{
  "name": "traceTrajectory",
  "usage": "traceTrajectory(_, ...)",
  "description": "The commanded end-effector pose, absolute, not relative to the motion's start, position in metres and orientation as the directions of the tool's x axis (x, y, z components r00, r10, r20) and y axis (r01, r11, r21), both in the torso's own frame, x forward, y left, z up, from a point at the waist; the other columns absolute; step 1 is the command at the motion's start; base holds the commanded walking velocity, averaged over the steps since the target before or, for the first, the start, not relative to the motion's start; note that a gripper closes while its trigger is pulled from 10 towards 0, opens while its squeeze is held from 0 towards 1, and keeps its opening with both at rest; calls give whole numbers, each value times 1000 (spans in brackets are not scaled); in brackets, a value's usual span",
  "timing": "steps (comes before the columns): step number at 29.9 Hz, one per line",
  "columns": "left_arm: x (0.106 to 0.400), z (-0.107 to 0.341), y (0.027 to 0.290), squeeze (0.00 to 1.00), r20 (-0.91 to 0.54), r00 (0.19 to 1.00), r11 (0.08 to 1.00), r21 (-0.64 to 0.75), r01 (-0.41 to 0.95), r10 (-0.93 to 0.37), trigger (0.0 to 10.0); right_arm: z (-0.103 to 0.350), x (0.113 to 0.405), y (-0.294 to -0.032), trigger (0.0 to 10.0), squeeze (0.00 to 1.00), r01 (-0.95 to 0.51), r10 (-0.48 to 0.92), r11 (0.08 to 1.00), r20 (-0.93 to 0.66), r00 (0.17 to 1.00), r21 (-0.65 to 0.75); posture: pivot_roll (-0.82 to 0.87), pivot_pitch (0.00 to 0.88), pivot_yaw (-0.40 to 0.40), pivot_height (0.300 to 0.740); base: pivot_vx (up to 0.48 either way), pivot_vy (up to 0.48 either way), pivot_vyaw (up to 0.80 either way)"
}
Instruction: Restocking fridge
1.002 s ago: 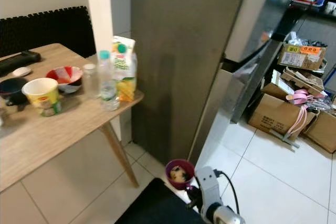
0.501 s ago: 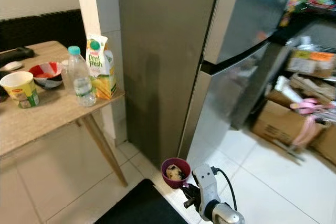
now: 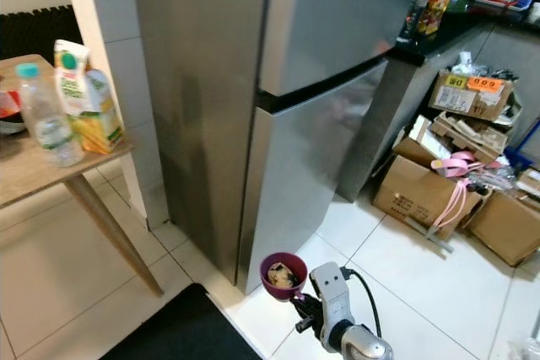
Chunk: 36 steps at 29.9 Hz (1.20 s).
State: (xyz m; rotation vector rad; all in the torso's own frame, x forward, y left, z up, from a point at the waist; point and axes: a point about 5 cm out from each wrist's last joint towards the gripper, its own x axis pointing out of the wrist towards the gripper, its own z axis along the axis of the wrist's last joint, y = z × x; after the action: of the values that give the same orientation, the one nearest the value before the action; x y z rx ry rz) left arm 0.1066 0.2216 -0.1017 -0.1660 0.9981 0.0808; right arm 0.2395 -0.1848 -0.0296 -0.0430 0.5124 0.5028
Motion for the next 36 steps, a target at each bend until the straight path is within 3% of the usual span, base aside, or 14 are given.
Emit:
traceTrajectory(1, 100, -104, 218, 0, -857, 514, 985, -105, -138, -19, 10000, -26, 243, -186, 10000, 0, -467, 445, 881, -460, 769, 72, -50, 0, -63, 740, 0, -435, 0)
traceTrajectory(11, 101, -104, 218, 0, -857, 515, 986, -99, -137, -15, 10000, -25, 244, -184, 10000, 0, -481, 459, 874, -452, 765, 75, -52, 0, -63, 740, 0, -430, 0)
traceTrajectory(16, 101, -104, 219, 0, -859, 513, 986, -93, -141, -7, 10000, -26, 242, -181, 10000, 0, -511, 491, 855, -456, 742, 90, -55, 0, -60, 740, 0, 0, 113)
traceTrajectory(28, 102, -104, 220, 0, -855, 518, 985, -85, -151, 5, 10000, -28, 239, -180, 10000, 0, -522, 500, 848, -468, 729, 93, -55, 0, -60, 740, 0, 0, 800)
traceTrajectory(36, 103, -104, 220, 0, -853, 522, 984, -85, -159, 11, 10000, -28, 240, -178, 10000, 0, -526, 509, 844, -457, 730, 99, -55, 0, -60, 740, 0, 0, 0)
